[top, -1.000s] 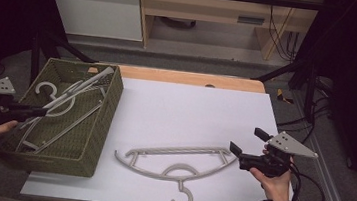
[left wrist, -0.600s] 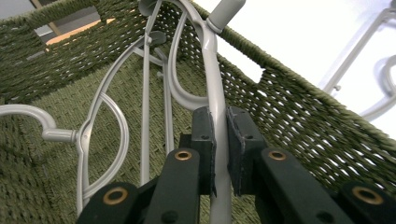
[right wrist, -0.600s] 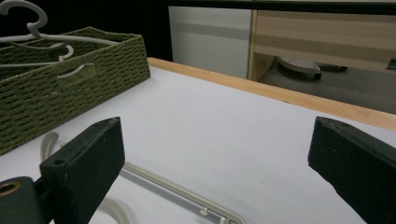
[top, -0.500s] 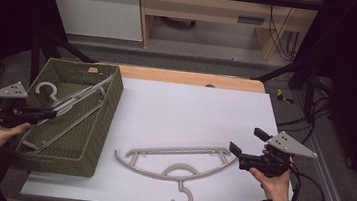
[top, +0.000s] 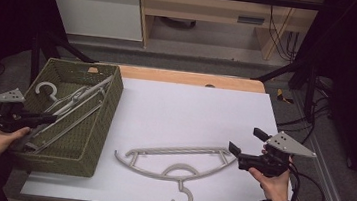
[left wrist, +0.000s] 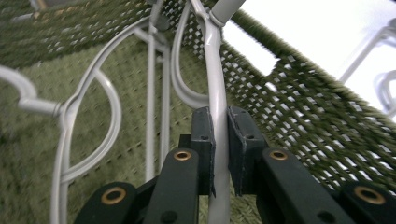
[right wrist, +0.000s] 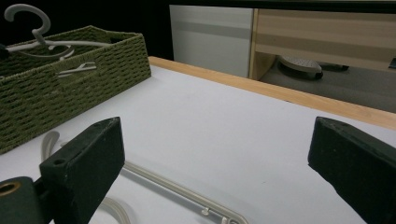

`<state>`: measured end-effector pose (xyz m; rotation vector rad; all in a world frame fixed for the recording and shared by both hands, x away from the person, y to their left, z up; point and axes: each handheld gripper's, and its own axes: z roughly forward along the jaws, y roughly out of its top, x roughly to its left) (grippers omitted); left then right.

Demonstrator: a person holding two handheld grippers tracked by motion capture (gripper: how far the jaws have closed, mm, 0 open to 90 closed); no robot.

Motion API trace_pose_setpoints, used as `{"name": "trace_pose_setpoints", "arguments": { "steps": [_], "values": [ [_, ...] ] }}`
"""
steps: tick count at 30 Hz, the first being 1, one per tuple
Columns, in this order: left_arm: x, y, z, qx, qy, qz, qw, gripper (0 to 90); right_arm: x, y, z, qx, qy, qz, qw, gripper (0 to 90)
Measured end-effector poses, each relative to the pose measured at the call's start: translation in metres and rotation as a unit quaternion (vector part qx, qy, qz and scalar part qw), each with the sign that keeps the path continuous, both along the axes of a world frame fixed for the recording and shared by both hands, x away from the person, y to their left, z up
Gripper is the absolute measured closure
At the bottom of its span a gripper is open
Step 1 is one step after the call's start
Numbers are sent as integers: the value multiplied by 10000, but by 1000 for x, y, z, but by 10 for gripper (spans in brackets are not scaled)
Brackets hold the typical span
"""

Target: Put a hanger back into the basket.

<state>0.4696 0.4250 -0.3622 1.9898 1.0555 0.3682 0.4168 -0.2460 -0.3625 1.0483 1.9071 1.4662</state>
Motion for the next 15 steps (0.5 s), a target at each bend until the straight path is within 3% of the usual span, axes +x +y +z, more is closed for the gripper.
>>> {"name": "trace_pose_setpoints", "arguments": {
  "steps": [2,4,9,10,13,15],
  "values": [
    [2,-1,0,164,78,136,9997,806,0,0,0,2,-3,1,10000,39],
    [4,-5,-2,559,112,419,9975,794,0,0,0,4,-5,11,10000,39],
    [9,-1,-3,729,243,893,9930,777,0,0,0,0,3,3,10000,39],
    [10,0,-4,873,256,1025,9906,772,0,0,0,0,7,7,10000,39],
    [15,-1,-8,1539,420,1393,9773,778,0,0,0,-9,-4,13,10000,39],
    [19,-2,-10,1618,515,1602,9724,779,0,0,-1,-12,8,4,10000,39]
  ]
}}
